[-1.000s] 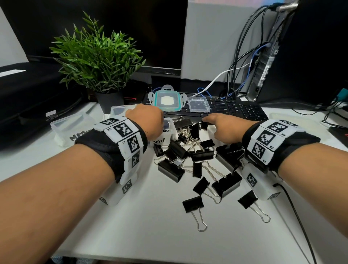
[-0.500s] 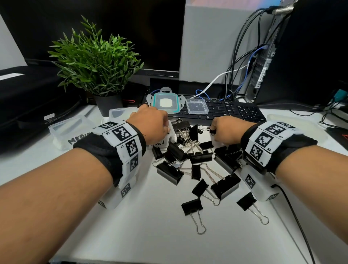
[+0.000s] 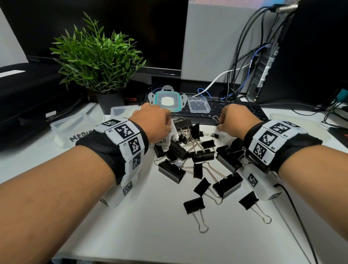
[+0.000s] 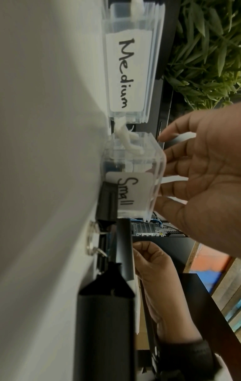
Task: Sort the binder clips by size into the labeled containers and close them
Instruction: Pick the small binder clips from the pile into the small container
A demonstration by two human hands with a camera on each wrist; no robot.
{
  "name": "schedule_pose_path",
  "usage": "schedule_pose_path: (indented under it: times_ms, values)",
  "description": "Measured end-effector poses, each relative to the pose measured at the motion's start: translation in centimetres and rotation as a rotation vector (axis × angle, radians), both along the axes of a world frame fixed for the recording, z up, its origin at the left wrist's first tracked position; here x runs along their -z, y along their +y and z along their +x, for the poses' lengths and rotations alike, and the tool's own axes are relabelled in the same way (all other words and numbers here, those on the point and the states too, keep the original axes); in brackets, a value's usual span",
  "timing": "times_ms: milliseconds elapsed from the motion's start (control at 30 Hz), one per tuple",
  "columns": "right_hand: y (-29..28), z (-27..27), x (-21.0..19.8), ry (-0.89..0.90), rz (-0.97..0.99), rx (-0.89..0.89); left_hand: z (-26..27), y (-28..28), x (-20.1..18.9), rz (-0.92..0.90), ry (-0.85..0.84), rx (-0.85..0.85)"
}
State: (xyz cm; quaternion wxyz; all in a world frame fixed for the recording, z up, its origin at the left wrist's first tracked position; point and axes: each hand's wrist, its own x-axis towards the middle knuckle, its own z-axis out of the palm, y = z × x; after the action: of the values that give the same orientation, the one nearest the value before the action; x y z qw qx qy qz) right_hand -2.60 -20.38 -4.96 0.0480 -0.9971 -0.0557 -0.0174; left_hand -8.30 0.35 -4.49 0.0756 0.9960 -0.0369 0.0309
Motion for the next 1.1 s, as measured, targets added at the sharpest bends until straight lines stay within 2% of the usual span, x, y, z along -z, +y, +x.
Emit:
schedule_pose_path:
  times_ms: [100,200,367,500,733,1100]
  values:
    - [-0.4,0.9,0.3,0.072,-0.073,0.079,0.0,0.0,0.0,-0.002,-0.001,0.000]
    - [-0.3,1.3,0.8,0.154,-0.185,0.059,0.0,0.0,0.0,-0.006,0.000,-0.001]
    - [-0.1,0.2,0.3,0.038,-0.092,-0.047,-0.1,-0.1,-0.1,-0.018,-0.001,-0.016]
    - [0.3,-1.0,0.0,0.157,-0.102,-0.183,-0.1,-0.1,-0.1,-0.039,-0.015,-0.024]
    - [0.8,-0.9,-0.4,0.302,-0.134,-0.181,-0.4,-0.2,-0.2,0.039,0.065,-0.046]
    - [0.3,-1.0,0.0,0.226,-0.056,-0.160,-0.6,-0.2,-0.4,0.049,0.094,-0.046]
